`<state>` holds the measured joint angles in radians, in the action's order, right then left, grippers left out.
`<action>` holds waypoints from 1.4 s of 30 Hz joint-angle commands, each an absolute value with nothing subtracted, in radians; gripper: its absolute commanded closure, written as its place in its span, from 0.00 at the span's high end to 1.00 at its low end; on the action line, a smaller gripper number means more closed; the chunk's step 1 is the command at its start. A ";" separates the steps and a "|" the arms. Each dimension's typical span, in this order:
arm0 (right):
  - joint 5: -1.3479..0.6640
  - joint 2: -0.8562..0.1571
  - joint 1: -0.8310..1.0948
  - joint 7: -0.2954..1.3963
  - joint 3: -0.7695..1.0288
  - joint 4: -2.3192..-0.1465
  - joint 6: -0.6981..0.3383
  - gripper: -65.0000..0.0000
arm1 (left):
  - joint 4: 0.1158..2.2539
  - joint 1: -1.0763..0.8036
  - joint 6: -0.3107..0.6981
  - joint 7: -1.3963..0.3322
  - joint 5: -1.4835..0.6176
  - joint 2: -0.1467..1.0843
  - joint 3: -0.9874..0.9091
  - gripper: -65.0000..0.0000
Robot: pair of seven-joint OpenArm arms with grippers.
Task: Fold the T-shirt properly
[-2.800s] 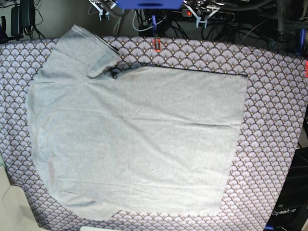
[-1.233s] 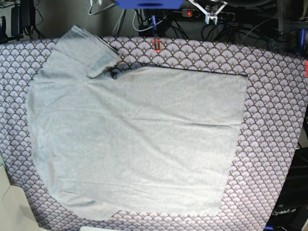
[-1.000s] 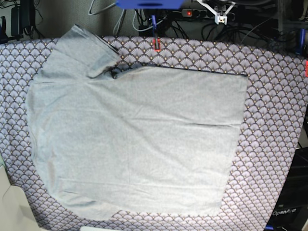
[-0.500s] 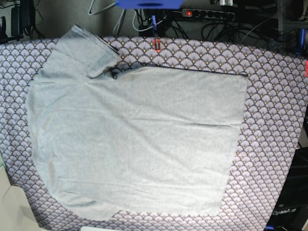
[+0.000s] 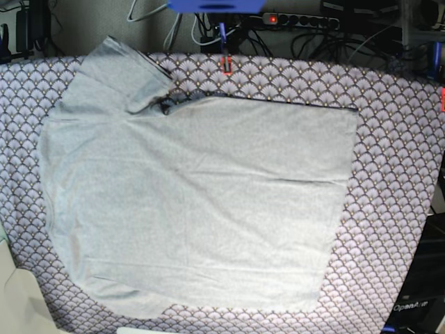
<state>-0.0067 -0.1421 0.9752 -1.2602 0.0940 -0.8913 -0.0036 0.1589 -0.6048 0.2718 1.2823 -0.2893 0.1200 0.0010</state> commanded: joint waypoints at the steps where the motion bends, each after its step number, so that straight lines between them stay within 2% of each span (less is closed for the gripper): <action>1: -0.005 -0.134 1.032 -1.251 0.111 -0.992 -0.001 0.00 | 0.225 -0.664 0.275 1.313 -0.291 0.117 0.001 0.00; 3: -0.005 -0.133 1.095 -1.164 0.131 -1.161 -0.001 0.00 | 0.406 -0.757 0.269 1.305 -0.291 0.119 0.001 0.00; 5: -0.005 -0.133 1.147 -1.069 0.137 -1.331 -0.001 0.00 | 0.680 -0.886 0.266 1.265 -0.292 0.125 -0.001 0.00; 7: -0.005 -0.133 1.188 -0.992 0.137 -1.472 -0.001 0.00 | 1.013 -1.027 0.265 1.099 -0.292 0.154 -0.030 0.00; 11: -0.005 -0.133 1.213 -0.881 0.137 -1.661 -0.001 0.00 | 1.517 -1.170 0.265 0.722 -0.283 0.157 -0.157 0.00; 16: -0.001 -0.134 1.207 -0.716 0.134 -1.801 -0.004 0.00 | 1.817 -1.176 0.266 0.432 -0.248 0.088 -0.300 0.00; 21: -0.001 -0.137 1.130 -0.561 0.130 -1.854 -0.007 0.00 | 1.946 -1.040 0.271 0.125 -0.139 0.025 -0.377 0.00; 26: -0.001 -0.137 1.053 -0.392 0.130 -1.870 -0.007 0.00 | 1.959 -0.860 0.277 -0.125 -0.030 -0.028 -0.447 0.00; 28: -0.001 -0.139 1.044 -0.377 0.128 -1.870 -0.007 0.00 | 1.962 -0.832 0.282 -0.162 -0.025 -0.030 -0.458 0.00; 32: -0.001 -0.139 1.010 -0.357 0.128 -1.882 -0.008 0.00 | 1.963 -0.773 0.357 -0.216 -0.028 -0.022 -0.463 0.00; 36: -0.002 -0.134 0.978 -0.300 0.130 -1.886 -0.085 0.00 | 1.963 -0.733 0.410 -0.251 -0.031 -0.031 -0.499 0.00; 39: -0.002 -0.111 0.954 -0.266 0.136 -1.891 -0.139 0.01 | 1.963 -0.704 0.414 -0.257 -0.030 -0.031 -0.504 0.00; 42: -0.002 -0.102 0.937 -0.254 0.136 -1.893 -0.147 0.05 | 1.963 -0.697 0.414 -0.259 -0.028 -0.031 -0.504 0.00</action>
<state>0.0025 -0.0975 0.9287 -0.2279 0.1310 -1.8778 -0.1452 1.9461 -0.6891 0.4206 -0.2794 -0.0189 -0.0341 -0.4995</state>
